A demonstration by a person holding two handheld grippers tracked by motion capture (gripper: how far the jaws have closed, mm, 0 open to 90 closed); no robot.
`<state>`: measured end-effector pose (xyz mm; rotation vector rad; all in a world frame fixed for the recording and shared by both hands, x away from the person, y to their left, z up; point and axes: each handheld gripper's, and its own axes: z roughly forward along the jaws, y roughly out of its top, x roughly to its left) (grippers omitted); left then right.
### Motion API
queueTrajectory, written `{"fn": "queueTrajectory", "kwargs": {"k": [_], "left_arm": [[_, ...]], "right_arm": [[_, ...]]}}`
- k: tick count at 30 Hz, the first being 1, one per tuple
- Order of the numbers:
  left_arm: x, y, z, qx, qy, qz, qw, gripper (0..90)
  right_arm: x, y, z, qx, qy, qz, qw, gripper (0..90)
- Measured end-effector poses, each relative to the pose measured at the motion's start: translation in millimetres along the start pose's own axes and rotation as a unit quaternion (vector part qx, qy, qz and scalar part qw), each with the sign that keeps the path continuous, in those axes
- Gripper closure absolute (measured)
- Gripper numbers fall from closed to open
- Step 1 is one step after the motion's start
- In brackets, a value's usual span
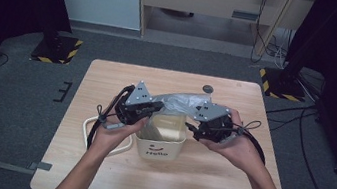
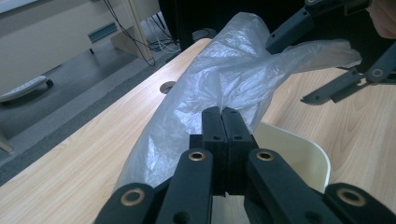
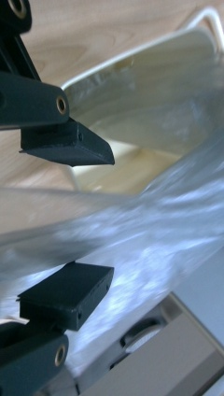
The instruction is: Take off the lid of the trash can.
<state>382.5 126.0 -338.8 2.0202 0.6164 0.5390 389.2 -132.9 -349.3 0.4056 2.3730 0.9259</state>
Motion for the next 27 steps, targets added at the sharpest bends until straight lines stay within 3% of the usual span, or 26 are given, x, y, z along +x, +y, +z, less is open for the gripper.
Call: {"fn": "queueTrajectory", "kwargs": {"k": [3,4,7,10,21,27], "left_arm": [[0.6,-1.6,-1.2,0.005,-0.002,0.002,1.0000,89.9],[0.4,-2.5,-1.4,0.004,-0.003,0.001,1.0000,89.9],[-0.4,-6.4,-1.1,0.005,-0.006,-0.002,1.0000,89.9],[-3.1,-10.7,1.4,0.011,-0.011,-0.002,0.9999,89.9],[-14.6,-20.0,6.4,0.019,-0.017,0.008,0.9996,88.0],[-13.3,-18.4,-0.5,-0.001,0.007,0.014,0.9999,63.0]], "right_arm": [[-4.0,-4.0,1.0,0.009,-0.009,-0.006,0.9999,58.3],[-5.6,-4.8,0.6,0.012,-0.009,-0.006,0.9999,67.6],[-9.8,-5.1,-2.1,0.016,-0.002,0.002,0.9999,80.6],[-13.1,-2.8,-6.1,0.017,0.000,0.005,0.9999,86.5],[-18.4,15.3,-13.8,0.014,-0.011,-0.008,0.9998,89.7],[-12.7,24.8,-10.8,0.015,-0.005,-0.021,0.9996,89.9]]}}
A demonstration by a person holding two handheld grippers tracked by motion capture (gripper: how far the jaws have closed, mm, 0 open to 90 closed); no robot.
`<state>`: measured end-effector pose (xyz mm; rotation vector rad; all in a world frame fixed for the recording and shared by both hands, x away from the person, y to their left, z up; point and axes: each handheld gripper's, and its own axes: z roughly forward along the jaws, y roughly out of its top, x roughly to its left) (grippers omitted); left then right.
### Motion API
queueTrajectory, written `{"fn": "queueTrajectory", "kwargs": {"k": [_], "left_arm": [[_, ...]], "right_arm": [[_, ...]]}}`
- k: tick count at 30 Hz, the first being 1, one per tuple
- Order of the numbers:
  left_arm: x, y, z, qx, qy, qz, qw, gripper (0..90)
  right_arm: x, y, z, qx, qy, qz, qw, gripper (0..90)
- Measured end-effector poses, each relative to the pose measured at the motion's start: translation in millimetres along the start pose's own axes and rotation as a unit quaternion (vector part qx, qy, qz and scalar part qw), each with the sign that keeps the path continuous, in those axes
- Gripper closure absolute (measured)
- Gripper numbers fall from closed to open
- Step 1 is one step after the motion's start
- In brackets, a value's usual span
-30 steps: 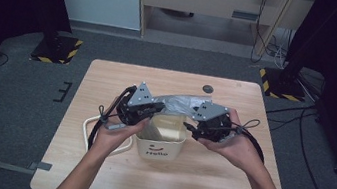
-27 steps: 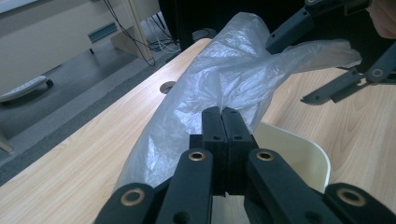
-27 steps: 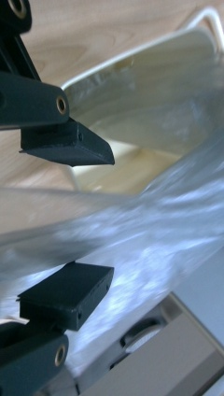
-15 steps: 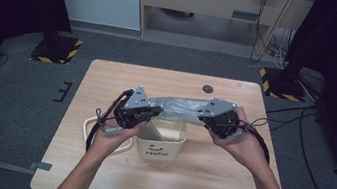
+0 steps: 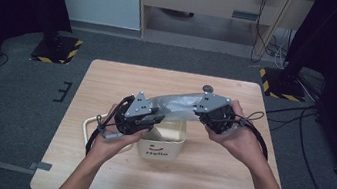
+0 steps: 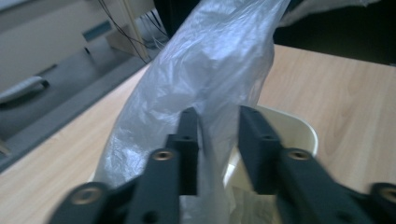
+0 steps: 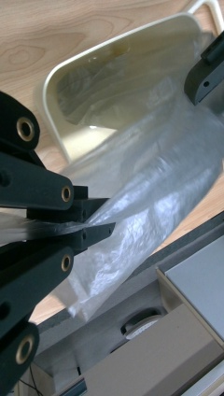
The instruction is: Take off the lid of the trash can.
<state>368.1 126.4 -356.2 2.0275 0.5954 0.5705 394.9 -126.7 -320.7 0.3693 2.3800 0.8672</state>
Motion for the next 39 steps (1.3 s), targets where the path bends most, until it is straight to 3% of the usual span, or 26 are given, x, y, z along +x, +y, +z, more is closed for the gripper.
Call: {"fn": "queueTrajectory", "kwargs": {"k": [3,7,14,17,21,25,29,34,39], "left_arm": [[3.2,2.6,-4.2,-0.008,0.013,-0.002,0.9999,50.6],[5.9,7.0,-9.1,-0.019,0.019,0.002,0.9996,44.1],[1.7,21.9,-8.9,-0.020,0.017,0.033,0.9991,40.6],[2.0,27.7,-6.3,-0.017,0.014,0.042,0.9989,43.8],[3.0,33.2,-3.5,-0.006,0.008,0.053,0.9985,56.1],[6.4,35.7,-0.5,0.007,-0.001,0.039,0.9992,73.8],[12.5,36.5,2.3,0.017,0.001,0.027,0.9995,86.3],[17.2,37.5,6.9,0.029,0.006,0.017,0.9994,89.2],[21.9,38.6,13.9,0.039,0.015,0.004,0.9991,89.4]], "right_arm": [[1.1,2.5,1.6,0.001,0.001,-0.008,1.0000,90.0],[1.9,4.5,2.1,0.004,0.003,-0.011,0.9999,90.0],[3.5,8.9,3.0,0.008,0.007,-0.018,0.9998,90.0],[4.7,9.3,4.1,0.010,0.009,-0.023,0.9997,90.0],[5.8,8.5,5.1,0.012,0.009,-0.021,0.9997,89.9],[5.5,8.1,5.1,0.009,0.010,-0.020,0.9997,88.5],[6.6,6.5,4.7,0.001,0.007,-0.012,0.9999,74.4],[8.5,2.9,-0.6,-0.033,-0.012,0.006,0.9994,43.3],[13.0,1.2,-9.6,-0.052,-0.017,0.017,0.9984,34.3]]}}
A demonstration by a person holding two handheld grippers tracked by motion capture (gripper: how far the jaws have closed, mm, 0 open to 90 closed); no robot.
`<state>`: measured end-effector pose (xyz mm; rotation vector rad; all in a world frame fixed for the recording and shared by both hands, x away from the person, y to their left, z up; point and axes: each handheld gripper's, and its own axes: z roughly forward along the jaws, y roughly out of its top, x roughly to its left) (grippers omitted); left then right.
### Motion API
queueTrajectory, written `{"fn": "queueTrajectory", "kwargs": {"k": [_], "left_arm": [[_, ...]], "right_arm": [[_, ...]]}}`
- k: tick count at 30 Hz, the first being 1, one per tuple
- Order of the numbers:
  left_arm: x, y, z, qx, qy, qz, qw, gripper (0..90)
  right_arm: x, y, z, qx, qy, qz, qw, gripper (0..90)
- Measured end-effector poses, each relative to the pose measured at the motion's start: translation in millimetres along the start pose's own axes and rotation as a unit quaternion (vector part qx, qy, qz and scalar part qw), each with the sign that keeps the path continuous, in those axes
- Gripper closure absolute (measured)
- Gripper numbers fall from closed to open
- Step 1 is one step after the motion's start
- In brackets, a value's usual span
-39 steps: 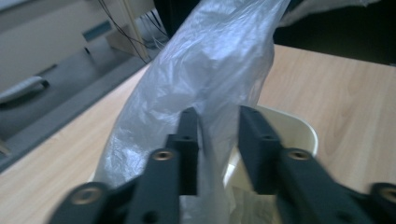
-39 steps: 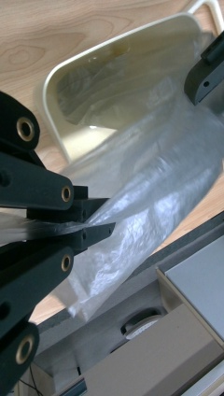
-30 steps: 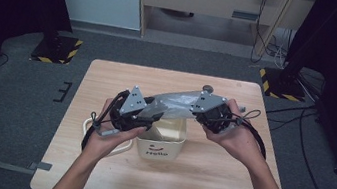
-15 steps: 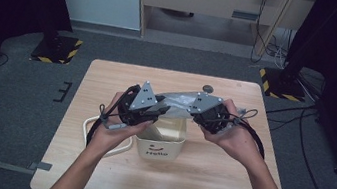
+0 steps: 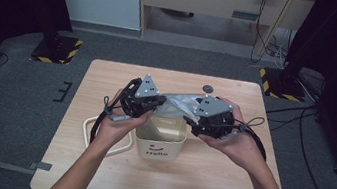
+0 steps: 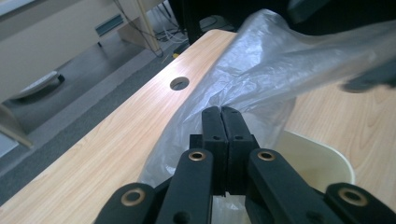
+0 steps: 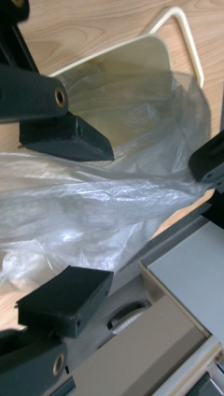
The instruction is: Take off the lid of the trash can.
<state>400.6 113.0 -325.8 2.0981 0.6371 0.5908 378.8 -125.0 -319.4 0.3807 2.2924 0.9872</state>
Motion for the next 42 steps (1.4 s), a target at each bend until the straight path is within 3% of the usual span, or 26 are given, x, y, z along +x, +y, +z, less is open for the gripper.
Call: {"fn": "queueTrajectory", "kwargs": {"k": [6,13,17,22,33,38,42], "left_arm": [[2.1,3.3,8.6,0.007,0.005,-0.007,0.9999,89.5],[3.8,4.7,8.8,0.005,0.009,-0.018,0.9998,89.7],[7.0,5.1,7.3,0.009,0.012,-0.020,0.9997,89.8],[11.2,5.6,9.4,0.011,0.017,-0.026,0.9995,89.9],[13.3,7.3,21.4,0.020,0.024,-0.034,0.9989,89.9],[15.0,8.7,23.5,0.014,0.021,-0.041,0.9988,89.9],[14.6,9.8,20.6,0.013,0.019,-0.041,0.9989,89.9]], "right_arm": [[13.1,1.1,-9.1,-0.019,0.016,-0.012,0.9996,36.0],[24.3,-7.2,-7.3,-0.013,0.047,-0.023,0.9986,65.9],[28.1,-14.7,-2.9,-0.008,0.055,-0.021,0.9982,71.8],[34.0,-15.5,-1.9,-0.012,0.058,-0.021,0.9980,66.2],[23.8,-8.5,-8.1,-0.020,0.041,-0.010,0.9989,56.7],[26.7,-6.0,-8.3,-0.026,0.045,-0.015,0.9985,57.8],[32.8,-10.9,0.1,-0.013,0.055,-0.021,0.9982,60.8]]}}
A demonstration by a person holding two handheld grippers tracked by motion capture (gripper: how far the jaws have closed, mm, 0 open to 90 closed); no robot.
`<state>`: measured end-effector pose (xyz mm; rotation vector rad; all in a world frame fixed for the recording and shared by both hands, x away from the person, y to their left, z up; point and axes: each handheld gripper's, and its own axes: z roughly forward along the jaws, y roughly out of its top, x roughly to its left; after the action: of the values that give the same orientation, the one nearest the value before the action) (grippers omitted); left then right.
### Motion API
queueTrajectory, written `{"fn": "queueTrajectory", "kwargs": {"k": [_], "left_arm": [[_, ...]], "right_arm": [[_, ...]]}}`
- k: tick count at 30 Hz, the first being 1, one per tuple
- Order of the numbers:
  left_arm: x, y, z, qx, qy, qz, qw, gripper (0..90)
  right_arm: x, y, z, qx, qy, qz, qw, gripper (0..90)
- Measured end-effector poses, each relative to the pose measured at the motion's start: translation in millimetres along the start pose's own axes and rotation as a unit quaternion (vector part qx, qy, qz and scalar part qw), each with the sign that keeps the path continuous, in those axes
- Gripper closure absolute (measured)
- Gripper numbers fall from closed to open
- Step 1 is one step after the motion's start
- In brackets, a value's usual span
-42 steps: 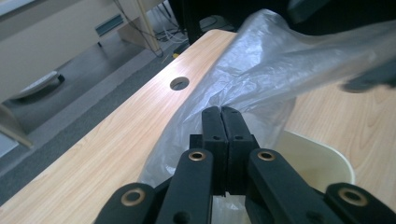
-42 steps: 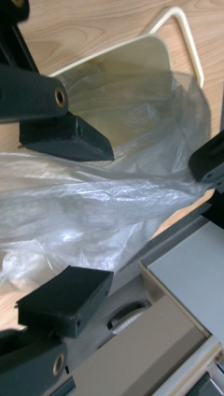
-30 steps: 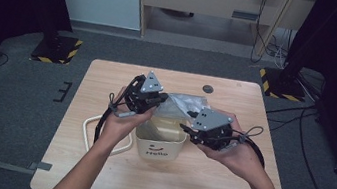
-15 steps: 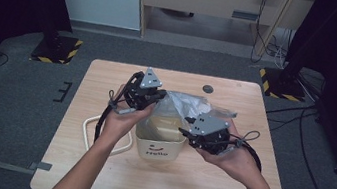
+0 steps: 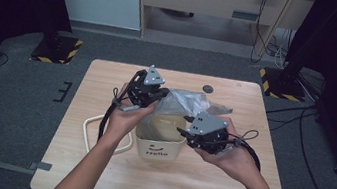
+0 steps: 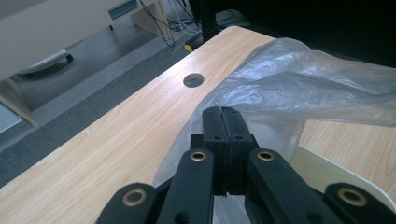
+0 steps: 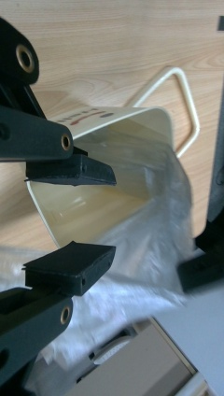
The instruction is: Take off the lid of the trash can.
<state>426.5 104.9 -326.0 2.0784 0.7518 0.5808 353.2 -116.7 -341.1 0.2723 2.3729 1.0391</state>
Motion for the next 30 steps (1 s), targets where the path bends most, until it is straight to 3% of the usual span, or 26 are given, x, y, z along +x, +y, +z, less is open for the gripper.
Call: {"fn": "queueTrajectory", "kwargs": {"k": [3,10,14,20,30], "left_arm": [[-0.5,-0.3,-4.5,-0.013,-0.009,-0.005,0.9999,89.9],[-2.1,-1.2,-12.2,-0.031,-0.011,-0.009,0.9994,90.0],[-3.7,-2.4,-15.2,-0.045,-0.024,-0.020,0.9985,90.0],[-10.2,-4.2,-19.2,-0.048,-0.033,-0.020,0.9981,90.0],[-16.4,-6.6,-22.0,-0.059,-0.056,-0.025,0.9964,90.0]], "right_arm": [[-0.8,-7.7,9.1,0.017,-0.005,0.001,0.9998,61.0],[-8.0,-29.7,25.5,0.039,-0.018,0.040,0.9983,63.6],[-13.9,-36.0,28.0,0.043,-0.031,0.052,0.9973,66.7],[-24.0,-44.0,34.0,0.039,-0.049,0.085,0.9945,66.8],[-35.7,-44.0,39.0,0.006,-0.054,0.135,0.9894,54.1]]}}
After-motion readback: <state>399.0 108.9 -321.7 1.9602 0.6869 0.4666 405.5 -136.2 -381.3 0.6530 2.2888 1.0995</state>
